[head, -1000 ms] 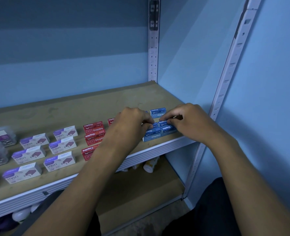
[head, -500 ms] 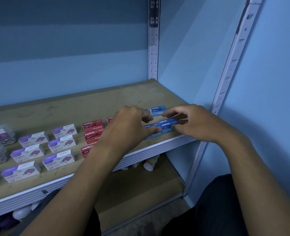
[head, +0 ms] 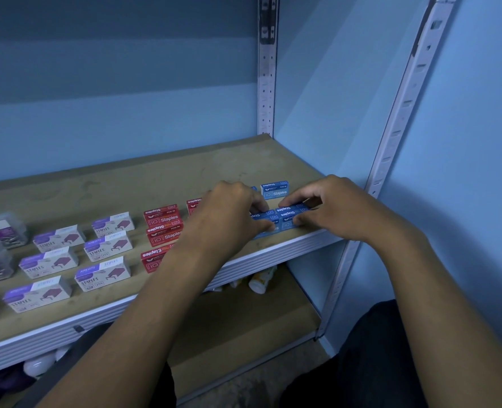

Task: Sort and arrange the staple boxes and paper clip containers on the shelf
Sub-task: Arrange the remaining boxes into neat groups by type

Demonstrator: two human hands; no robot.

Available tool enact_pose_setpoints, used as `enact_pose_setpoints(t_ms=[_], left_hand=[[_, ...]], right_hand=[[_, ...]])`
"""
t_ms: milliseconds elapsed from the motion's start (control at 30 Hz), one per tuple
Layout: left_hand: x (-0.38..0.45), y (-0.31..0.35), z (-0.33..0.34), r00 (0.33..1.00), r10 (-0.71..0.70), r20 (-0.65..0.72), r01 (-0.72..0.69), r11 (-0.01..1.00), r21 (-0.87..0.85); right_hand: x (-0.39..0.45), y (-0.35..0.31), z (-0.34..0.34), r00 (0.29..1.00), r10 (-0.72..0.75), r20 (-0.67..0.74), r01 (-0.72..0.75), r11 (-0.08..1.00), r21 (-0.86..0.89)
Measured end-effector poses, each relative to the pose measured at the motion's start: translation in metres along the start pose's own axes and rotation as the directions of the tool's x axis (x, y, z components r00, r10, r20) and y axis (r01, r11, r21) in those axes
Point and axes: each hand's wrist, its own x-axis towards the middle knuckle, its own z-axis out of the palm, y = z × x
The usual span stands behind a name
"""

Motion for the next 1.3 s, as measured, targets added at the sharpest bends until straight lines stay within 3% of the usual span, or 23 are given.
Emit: enact_pose_setpoints(t_ms=[100,233,300,467,733,1300], left_hand=[[0.0,-0.002,-0.002,0.997,0.003,-0.075,-0.004,1.0,-0.006],[0.005,-0.008,-0.012,0.967,-0.023,-0.252,0.019,1.0,-0.017],[0.008,-0.013,-0.014,0.961,-0.032,-0.275,0.033,0.999,0.001],[0.019,-0.021,-0.013,0.984,-0.05,-0.171,0.048,0.999,-0.015],[0.039,-0.029,-0.003,0.996,-0.06,-0.07,0.06,0.998,-0.006],[0.044,-0.021,0.002,0.989,-0.066,-0.131,0.061,0.997,-0.038]], right_hand=[[-0.003,0.002,-0.001,1.0,-0.006,-0.02,0.007,0.999,0.05],[0.0,0.006,-0.003,0.98,-0.022,-0.198,0.044,0.993,0.109],[0.006,0.008,-0.002,0.97,-0.035,-0.242,0.064,0.992,0.113],[0.032,0.009,0.003,0.965,-0.031,-0.262,0.06,0.993,0.102],[0.064,0.013,0.008,0.983,-0.027,-0.183,0.04,0.997,0.069],[0.061,0.015,0.004,0.98,-0.072,-0.186,0.077,0.997,0.022]])
